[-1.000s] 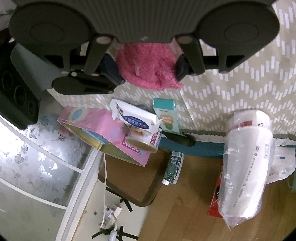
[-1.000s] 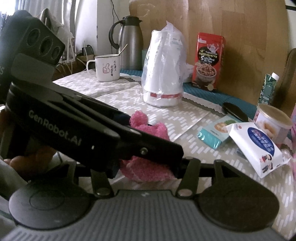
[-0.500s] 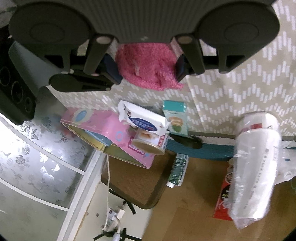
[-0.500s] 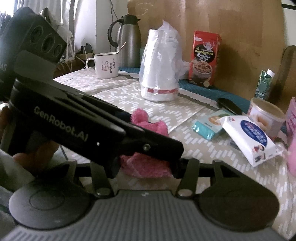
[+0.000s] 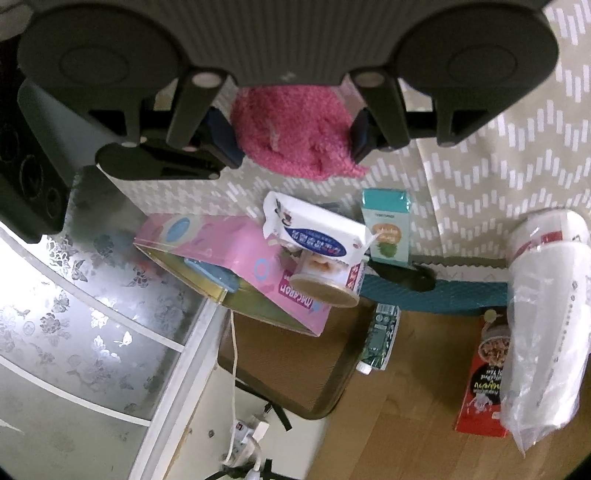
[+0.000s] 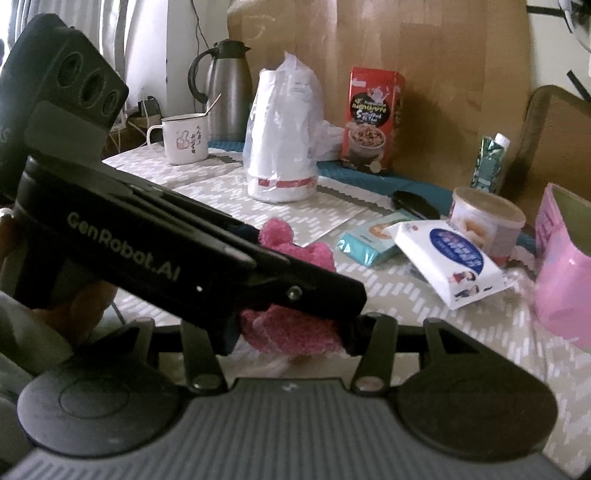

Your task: Organize soft objects

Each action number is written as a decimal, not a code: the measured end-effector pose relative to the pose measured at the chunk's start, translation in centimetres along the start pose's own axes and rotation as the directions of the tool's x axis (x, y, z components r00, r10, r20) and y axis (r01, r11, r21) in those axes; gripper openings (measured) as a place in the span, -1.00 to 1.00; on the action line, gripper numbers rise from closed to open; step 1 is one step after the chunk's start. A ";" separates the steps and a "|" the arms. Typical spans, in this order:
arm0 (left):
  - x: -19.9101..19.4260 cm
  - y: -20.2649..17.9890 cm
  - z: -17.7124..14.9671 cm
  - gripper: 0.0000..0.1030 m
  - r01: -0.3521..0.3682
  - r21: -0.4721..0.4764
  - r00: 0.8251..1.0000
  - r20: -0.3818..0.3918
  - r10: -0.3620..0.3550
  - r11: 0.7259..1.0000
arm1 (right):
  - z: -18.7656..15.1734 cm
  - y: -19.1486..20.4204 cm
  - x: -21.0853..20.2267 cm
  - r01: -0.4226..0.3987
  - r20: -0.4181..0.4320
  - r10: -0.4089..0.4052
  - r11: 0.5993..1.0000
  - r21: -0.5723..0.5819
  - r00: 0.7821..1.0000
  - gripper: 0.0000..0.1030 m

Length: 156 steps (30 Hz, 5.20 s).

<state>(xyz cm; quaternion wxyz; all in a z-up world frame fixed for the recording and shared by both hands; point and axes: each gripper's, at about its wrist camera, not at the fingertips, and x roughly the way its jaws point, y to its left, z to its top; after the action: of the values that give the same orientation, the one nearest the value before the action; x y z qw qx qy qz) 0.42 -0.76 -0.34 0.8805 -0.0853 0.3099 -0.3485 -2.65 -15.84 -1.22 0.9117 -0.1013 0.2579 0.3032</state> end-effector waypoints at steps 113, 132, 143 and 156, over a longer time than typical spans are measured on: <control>0.7 7.9 2.7 0.89 -0.272 -0.190 0.958 0.037 0.283 0.944 | 2.1 -7.2 4.1 0.307 -0.037 -0.311 0.947 -0.091 0.950 0.55; 0.9 8.1 2.7 0.91 -0.277 -0.198 0.957 0.034 0.289 0.940 | 1.6 -4.3 3.3 0.332 0.011 -0.334 0.932 -0.143 0.942 -0.11; 0.8 8.2 2.7 0.93 -0.279 -0.207 0.956 0.035 0.292 0.938 | 2.1 -3.2 0.7 0.419 0.094 -0.409 0.895 -0.156 0.908 -0.66; 0.5 8.3 2.7 0.98 -0.273 -0.218 0.956 0.046 0.289 0.937 | -1.2 0.7 -3.1 0.293 0.087 -0.280 0.908 -0.301 0.956 -0.54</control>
<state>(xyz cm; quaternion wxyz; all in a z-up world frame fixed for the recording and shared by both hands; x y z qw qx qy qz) 7.01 4.87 -1.48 0.9187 -0.1459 0.3195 -0.1808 -5.70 -17.28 -0.63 0.9242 -0.2737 0.1701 0.2049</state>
